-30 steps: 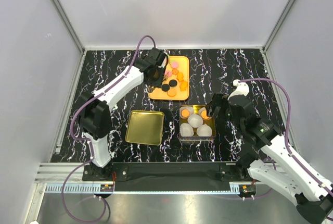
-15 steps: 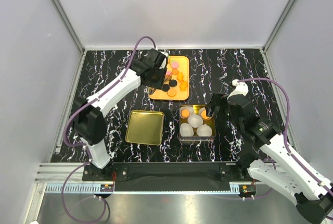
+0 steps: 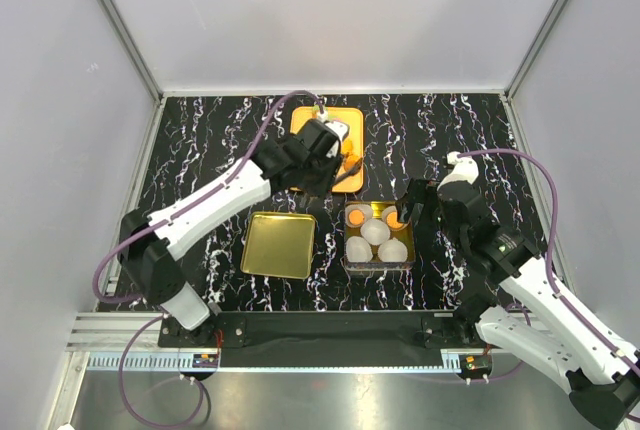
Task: Pack the cookies
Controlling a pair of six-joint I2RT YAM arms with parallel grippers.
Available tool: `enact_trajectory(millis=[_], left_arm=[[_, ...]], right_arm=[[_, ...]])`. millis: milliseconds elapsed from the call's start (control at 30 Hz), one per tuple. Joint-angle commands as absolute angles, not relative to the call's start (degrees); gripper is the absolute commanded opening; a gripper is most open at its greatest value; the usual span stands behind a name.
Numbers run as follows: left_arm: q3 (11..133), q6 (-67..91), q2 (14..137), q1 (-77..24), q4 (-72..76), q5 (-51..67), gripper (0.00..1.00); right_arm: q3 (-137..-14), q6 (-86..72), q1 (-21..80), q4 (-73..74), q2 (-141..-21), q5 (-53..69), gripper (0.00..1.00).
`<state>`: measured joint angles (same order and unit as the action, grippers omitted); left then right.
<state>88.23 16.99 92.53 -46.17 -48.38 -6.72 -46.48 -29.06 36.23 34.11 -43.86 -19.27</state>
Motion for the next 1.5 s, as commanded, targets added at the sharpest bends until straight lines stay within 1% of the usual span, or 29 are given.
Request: enact_trajectory(millis=[0, 367, 733, 1033, 1200, 1467], left_arm=[[86.2, 18.6, 88.3, -49.3, -47.1, -6.6, 0.4], [80.6, 20.8, 82.4, -56.2, -48.9, -5.0, 0.4], [77.2, 23.2, 81.0, -62.4, -47.6, -4.0, 0.4], [76.6, 23.8, 83.4, -64.5, -46.1, -3.2, 0.41], [76.4, 24.0, 84.0, -64.7, -45.6, -3.0, 0.45], [75.6, 24.1, 84.5, -64.8, -44.9, -3.6, 0.45]], right_arm=[[-49.2, -28.0, 36.4, 33.1, -43.0, -21.5, 1.0], [-49.4, -28.0, 36.4, 33.4, -43.2, -21.9, 1.0], [-49.5, -28.3, 36.5, 33.0, -43.7, -21.8, 1.0], [-49.2, -28.2, 36.4, 33.5, -43.2, -22.1, 1.0], [-49.1, -28.3, 36.4, 33.7, -43.1, -22.1, 1.0], [-49.2, -28.3, 36.4, 34.0, -42.8, -22.0, 1.0]])
